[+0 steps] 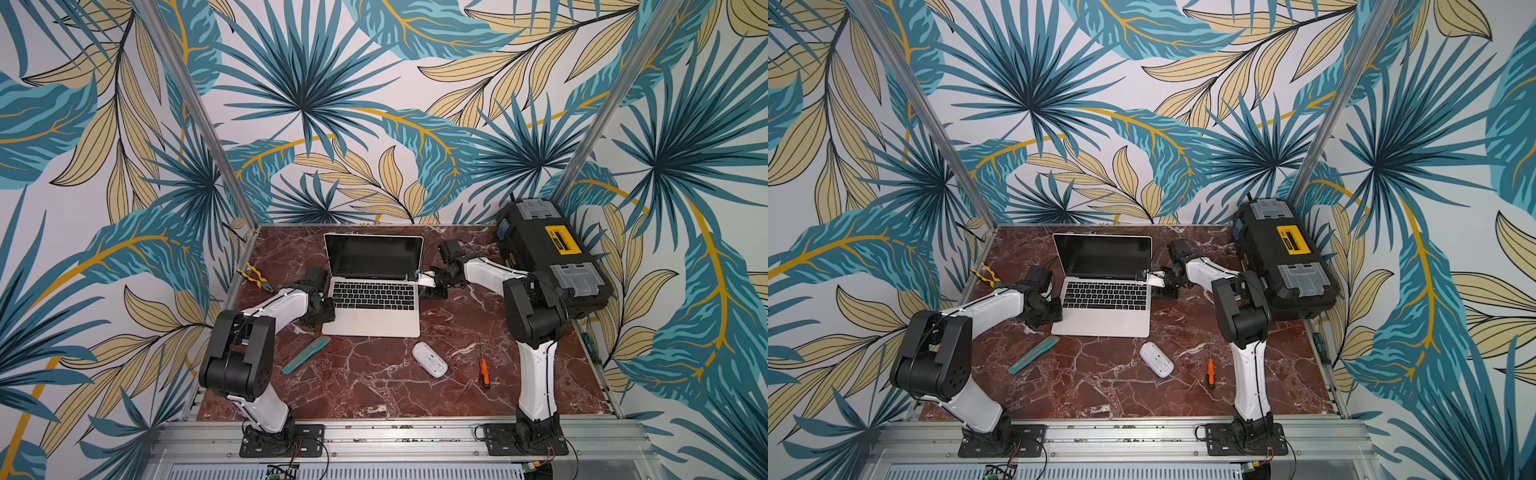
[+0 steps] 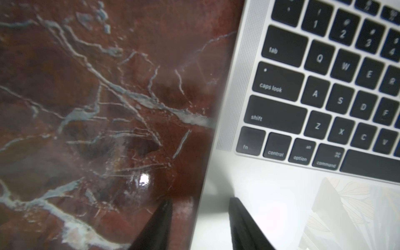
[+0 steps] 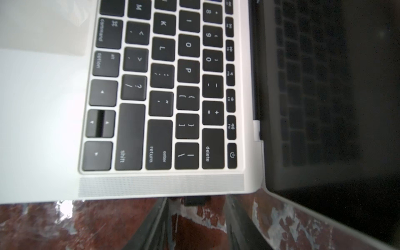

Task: Remove the wireless mouse receiver from the laptop
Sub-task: Take out the USB plug from the USB port.

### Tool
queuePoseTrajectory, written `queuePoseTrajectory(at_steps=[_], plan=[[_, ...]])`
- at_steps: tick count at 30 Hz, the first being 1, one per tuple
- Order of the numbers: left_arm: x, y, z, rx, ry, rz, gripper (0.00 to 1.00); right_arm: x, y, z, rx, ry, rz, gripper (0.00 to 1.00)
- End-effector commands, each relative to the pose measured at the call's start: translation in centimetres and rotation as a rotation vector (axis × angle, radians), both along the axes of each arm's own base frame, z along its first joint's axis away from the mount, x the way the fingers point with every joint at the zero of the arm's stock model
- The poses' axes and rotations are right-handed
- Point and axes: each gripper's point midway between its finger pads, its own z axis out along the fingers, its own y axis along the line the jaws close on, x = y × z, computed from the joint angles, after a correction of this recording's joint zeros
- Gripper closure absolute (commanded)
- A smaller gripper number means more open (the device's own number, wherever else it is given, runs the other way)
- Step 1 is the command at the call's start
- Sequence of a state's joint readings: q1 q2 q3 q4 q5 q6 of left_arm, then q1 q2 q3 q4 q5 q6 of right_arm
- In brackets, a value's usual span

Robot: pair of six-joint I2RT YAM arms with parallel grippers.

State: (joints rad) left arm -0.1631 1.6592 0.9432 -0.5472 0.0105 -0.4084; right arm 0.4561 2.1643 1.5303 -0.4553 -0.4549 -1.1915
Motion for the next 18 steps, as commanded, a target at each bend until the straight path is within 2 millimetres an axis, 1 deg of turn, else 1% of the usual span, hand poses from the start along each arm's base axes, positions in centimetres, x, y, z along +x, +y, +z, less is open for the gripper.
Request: queuePoseTrajectory(at_steps=[1,3,10,18], plan=[[-3.0,0.9,-2.3,0.053,0.134,-0.01,0.53,-1.4,-0.6,-4.0,-0.058,0.062,0.051,0.54],[-3.0,0.9,-2.3,0.052,0.134,-0.011,0.53,-1.4,-0.6,-4.4,-0.069,0.073,0.051,0.55],[-3.0,0.9,-2.4,0.05,0.136,-0.012,0.53,-1.2,-0.8,-4.6,-0.079,0.095,0.043,0.59],[-3.0,0.8,-2.4,0.046,0.138,-0.012,0.53,-1.6,-0.9,-5.0,-0.092,0.168,-0.007,0.58]])
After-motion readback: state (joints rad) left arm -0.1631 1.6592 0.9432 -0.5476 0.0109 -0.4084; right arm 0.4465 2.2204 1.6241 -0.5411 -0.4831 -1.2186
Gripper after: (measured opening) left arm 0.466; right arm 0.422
